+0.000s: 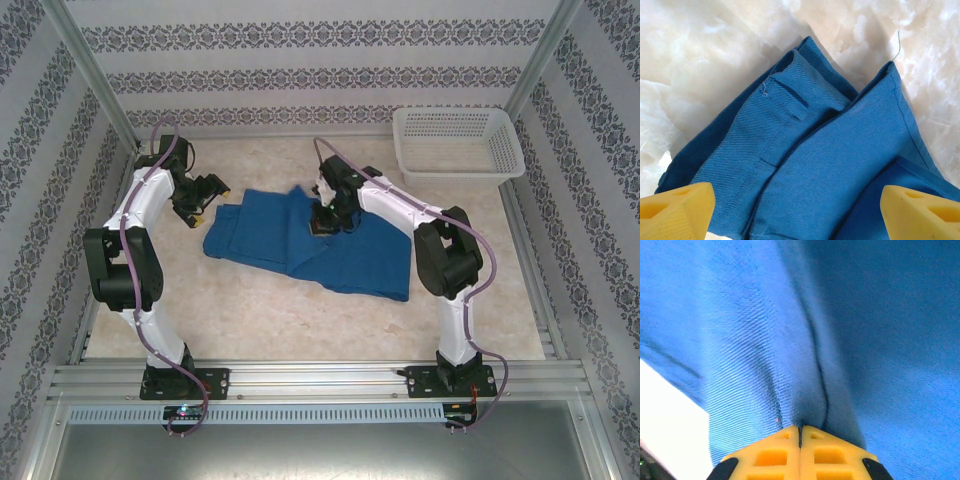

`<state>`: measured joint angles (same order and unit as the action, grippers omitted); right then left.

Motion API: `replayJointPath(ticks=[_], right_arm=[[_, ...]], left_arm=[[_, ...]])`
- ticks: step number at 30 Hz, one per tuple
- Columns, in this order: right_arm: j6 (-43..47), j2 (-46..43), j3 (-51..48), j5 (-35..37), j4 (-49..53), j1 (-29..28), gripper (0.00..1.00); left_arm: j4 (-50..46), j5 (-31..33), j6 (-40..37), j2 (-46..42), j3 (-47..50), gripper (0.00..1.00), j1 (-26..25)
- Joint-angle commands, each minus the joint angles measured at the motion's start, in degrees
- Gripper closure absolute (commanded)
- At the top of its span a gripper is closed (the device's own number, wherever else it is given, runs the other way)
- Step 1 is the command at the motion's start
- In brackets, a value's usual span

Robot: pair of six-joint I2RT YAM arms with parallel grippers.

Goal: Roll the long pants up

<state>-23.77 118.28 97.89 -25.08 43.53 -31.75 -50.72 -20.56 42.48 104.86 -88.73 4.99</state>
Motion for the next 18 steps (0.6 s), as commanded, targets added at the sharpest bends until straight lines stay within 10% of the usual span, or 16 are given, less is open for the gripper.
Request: replayJointPath(ticks=[1, 14, 18], right_arm=[[-5.1, -0.1, 5.3, -4.1, -2.1, -2.4, 1.0], [-13.4, 17.2, 20.6, -8.1, -5.6, -14.0, 1.0], [-11.4, 17.0, 22.3, -6.6, -1.8, -14.3, 0.37]], left_arm=[[0.1, 0.2, 1.1, -1.8, 1.1, 0.14, 0.5], [0.5, 0.2, 0.7, -1.9, 2.1, 0.14, 0.6], [1.5, -0.8, 0.9, -1.5, 2.5, 0.14, 0.6]])
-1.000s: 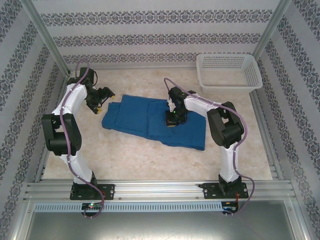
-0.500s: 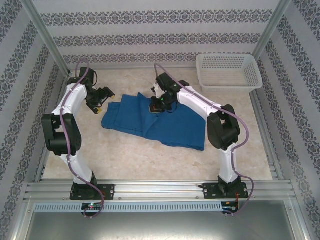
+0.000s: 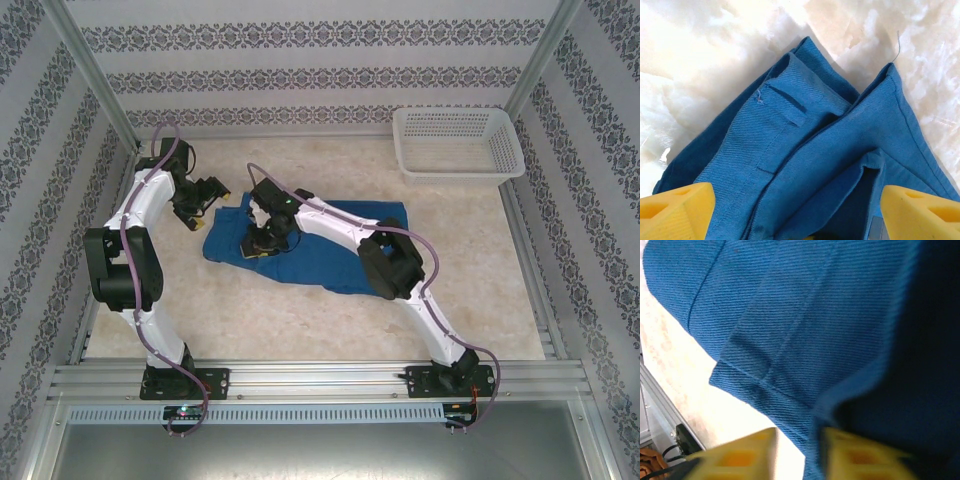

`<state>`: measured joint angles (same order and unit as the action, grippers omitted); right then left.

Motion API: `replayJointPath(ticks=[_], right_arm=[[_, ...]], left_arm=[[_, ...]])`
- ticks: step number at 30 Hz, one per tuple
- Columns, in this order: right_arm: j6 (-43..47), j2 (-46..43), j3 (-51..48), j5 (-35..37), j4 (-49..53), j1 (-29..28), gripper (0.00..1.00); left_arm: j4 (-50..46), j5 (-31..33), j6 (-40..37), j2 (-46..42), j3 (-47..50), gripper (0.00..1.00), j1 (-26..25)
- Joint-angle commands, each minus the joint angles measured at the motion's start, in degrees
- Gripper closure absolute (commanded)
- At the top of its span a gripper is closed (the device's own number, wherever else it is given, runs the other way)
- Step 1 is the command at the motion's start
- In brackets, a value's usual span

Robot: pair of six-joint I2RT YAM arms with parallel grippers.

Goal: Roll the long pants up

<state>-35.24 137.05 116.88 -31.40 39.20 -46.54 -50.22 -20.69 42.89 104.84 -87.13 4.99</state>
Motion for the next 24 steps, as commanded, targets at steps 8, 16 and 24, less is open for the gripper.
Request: replayJointPath(ticks=[8, 16, 24], right_arm=[[7.6, -14.4, -5.1, 7.0, 8.1, 7.9, 0.45], [14.8, -21.9, -16.3, 13.1, 11.1, 16.1, 1.0], [17.4, -24.0, -24.2, 18.7, 11.0, 19.1, 0.63]], left_arm=[[1.1, 0.1, 1.3, -3.9, 2.2, 1.0, 0.6], [4.8, -2.3, 4.4, -10.3, 10.6, 1.0, -2.1], [8.2, -2.4, 7.3, -12.7, 17.3, 1.0, -4.6]])
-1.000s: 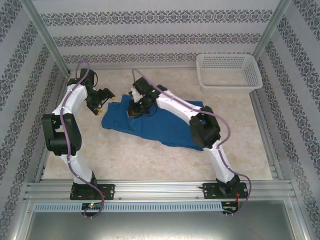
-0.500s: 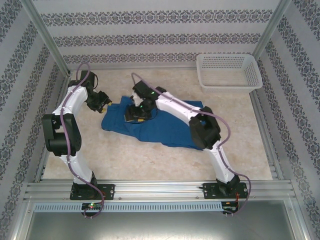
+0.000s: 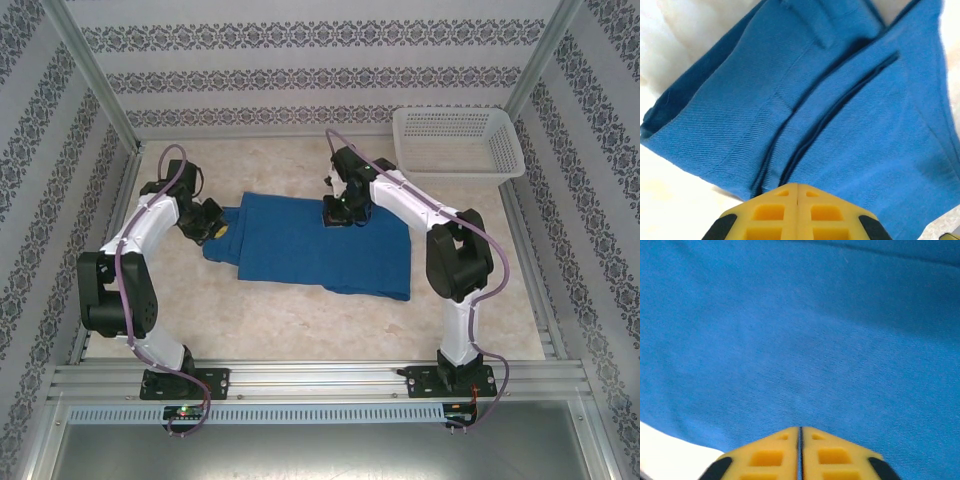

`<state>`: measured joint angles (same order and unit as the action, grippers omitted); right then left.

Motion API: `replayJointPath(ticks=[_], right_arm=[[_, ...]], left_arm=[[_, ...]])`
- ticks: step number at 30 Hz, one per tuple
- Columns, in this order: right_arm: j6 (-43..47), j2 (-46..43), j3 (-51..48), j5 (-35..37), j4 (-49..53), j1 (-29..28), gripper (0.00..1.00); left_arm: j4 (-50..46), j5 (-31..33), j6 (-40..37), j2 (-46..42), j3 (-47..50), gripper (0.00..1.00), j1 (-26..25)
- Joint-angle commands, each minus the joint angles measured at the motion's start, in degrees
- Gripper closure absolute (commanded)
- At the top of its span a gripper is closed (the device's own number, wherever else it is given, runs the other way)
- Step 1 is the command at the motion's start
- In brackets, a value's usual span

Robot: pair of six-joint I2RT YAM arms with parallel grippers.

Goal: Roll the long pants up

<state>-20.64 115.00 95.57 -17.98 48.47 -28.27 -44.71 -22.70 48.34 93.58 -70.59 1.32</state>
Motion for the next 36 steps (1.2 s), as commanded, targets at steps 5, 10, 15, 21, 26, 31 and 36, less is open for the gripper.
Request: replayJointPath(ticks=[5, 10, 15, 21, 26, 31, 36], right_arm=[[2.6, -6.9, -10.8, 4.9, 0.2, 7.5, 0.28], [4.5, -10.7, -14.3, 6.5, 0.1, 11.4, 0.28], [6.1, -8.7, -13.1, 5.6, 0.0, 12.7, 1.0], [5.3, -3.6, -8.3, 2.4, -2.1, 11.9, 1.0], [7.1, 2.3, -1.5, 1.3, -1.1, 11.0, 1.0], [9.4, 7.9, 2.2, 1.7, 0.9, 10.1, 1.0], [8.7, 8.3, -3.0, 0.9, -2.2, 8.0, 1.0]], left_arm=[[0.2, 1.5, -1.3, -0.1, -2.4, 1.0, -1.3], [0.6, -0.7, -0.8, 2.1, -2.4, 1.0, -1.6], [8.1, 0.5, 6.6, -1.4, 7.4, 1.0, -6.8], [14.3, 5.4, 14.5, -1.4, 12.3, 1.0, -17.6], [13.8, 7.7, 15.5, 4.4, 8.0, 1.0, -20.7], [12.2, 10.2, 14.2, 10.9, 2.5, 1.0, -20.8], [8.7, 12.1, 11.3, 18.2, -5.3, 1.0, -20.8]])
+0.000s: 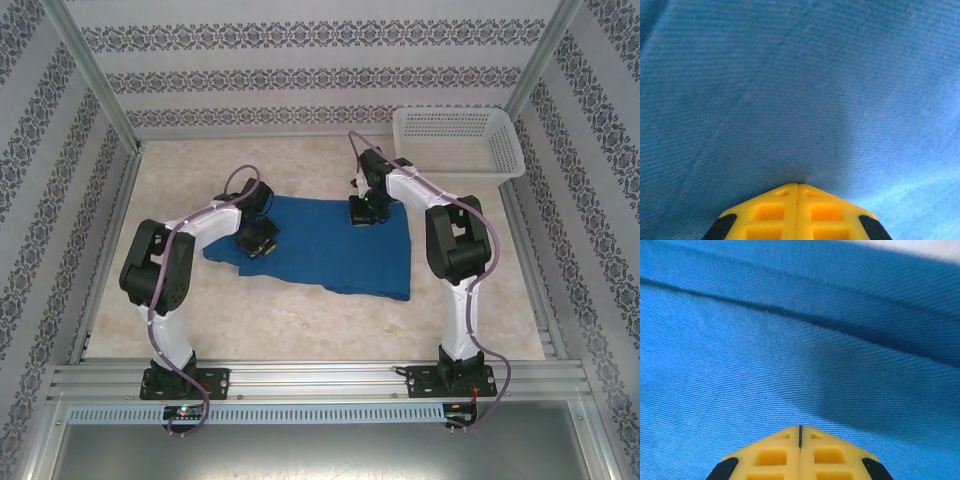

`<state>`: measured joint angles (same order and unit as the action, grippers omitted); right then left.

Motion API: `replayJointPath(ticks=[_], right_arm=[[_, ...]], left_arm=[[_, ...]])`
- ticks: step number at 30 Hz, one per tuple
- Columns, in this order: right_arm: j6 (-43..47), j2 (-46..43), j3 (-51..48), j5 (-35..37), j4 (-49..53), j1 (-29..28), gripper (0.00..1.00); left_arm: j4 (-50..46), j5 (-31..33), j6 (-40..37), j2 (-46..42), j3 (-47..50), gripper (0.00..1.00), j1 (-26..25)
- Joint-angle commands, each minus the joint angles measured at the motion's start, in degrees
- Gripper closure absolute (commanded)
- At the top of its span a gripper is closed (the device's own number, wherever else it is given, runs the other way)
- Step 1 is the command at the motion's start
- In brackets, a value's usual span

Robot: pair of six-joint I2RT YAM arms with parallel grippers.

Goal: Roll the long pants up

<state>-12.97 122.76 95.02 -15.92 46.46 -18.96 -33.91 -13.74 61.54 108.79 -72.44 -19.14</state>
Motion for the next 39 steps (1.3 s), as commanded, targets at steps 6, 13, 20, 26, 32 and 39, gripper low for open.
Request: replayJointPath(ticks=[6, 13, 20, 26, 32, 39], right_arm=[[-0.4, -0.5, -8.5, 0.0, -2.1, -6.1, 1.0], [-4.1, -2.9, -15.9, -1.7, -5.1, -15.1, 1.0], [-11.6, -3.1, -17.2, -4.3, -9.6, -26.7, 1.0], [-13.3, -2.2, -11.9, -3.1, -8.1, -30.3, 1.0], [-8.6, -8.0, -9.0, 2.4, -2.7, -29.7, 0.78], [-3.5, -15.9, -11.1, 11.1, -0.5, -34.2, 0.34]], left_arm=[[-5.3, 3.8, -4.4, 12.1, -13.3, 1.0, 0.7], [-11.0, 4.0, -9.2, 21.6, -28.0, 1.0, 4.6], [-10.5, -1.9, -11.4, 27.8, -40.1, 1.0, 6.1], [-10.1, -3.2, -11.2, 27.0, -44.3, 1.0, 6.7], [-12.9, -1.1, -14.2, 18.5, -43.7, 1.0, 9.7], [-11.4, -2.8, -20.4, 8.3, -34.4, 0.69, 12.3]])
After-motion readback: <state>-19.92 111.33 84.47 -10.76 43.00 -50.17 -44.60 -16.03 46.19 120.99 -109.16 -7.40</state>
